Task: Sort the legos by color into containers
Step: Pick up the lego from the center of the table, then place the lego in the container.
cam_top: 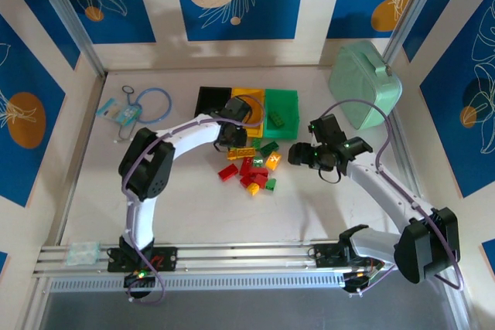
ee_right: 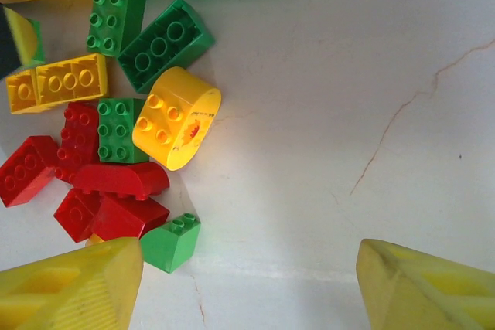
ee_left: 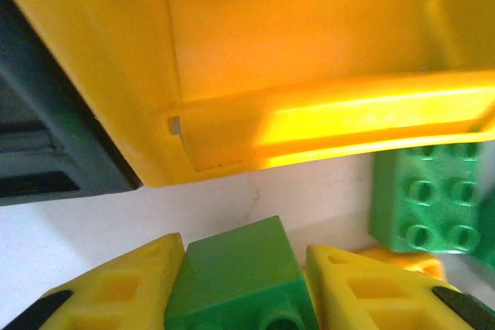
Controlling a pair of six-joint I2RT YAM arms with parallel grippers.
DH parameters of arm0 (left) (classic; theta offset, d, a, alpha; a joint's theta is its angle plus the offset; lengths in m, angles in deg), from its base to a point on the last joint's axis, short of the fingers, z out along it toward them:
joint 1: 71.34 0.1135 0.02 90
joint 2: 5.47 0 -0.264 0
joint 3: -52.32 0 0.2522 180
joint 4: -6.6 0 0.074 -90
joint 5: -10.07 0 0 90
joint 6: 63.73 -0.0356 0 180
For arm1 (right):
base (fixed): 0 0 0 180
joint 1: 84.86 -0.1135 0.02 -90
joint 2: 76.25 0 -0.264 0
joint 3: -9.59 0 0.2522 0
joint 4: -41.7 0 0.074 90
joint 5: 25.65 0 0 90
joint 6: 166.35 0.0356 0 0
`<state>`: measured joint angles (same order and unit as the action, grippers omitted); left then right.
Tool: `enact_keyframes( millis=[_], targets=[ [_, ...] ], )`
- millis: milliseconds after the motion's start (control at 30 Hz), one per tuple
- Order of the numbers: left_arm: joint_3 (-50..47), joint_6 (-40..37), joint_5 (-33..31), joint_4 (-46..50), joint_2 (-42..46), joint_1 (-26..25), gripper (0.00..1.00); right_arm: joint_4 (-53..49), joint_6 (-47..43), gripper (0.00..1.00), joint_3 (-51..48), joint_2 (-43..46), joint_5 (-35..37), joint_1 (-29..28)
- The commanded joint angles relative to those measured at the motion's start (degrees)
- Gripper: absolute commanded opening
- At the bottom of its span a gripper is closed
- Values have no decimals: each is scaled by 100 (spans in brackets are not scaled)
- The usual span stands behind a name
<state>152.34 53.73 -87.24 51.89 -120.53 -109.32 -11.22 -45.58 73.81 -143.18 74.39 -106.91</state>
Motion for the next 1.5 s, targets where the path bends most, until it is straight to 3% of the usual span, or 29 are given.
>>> enact_keyframes(
  millis=[0, 567, 867, 1000, 1033, 1133, 1167, 1467],
  targets=[
    [182, -157, 116, 43, 360, -41, 33, 41, 202, 73, -132, 206, 23, 25],
    [2517, -591, 1327, -129, -869, -296, 33, -145, 518, 74, -535, 703, 167, 51],
    [4332, -707, 1361, 396, -2060, -419, 33, -202, 510, 74, -452, 968, 155, 55],
    [4860, -668, 1552, 191, -2464, -421, 33, -240, 501, 73, -446, 1115, 161, 59],
    [4978, -665, 1486, 155, -2553, -417, 36, -242, 501, 73, -449, 1153, 147, 55],
    [5567, -771, 1222, 537, -2748, -419, 71, -280, 495, 73, -446, 1246, 74, 51],
    [5631, -807, 1183, 612, -2707, -418, 76, -294, 492, 73, -447, 1293, 68, 44],
    [3810, -1147, 1021, 59, -1210, -482, 79, -236, 492, 73, -524, 1422, 27, 50]
  ],
)
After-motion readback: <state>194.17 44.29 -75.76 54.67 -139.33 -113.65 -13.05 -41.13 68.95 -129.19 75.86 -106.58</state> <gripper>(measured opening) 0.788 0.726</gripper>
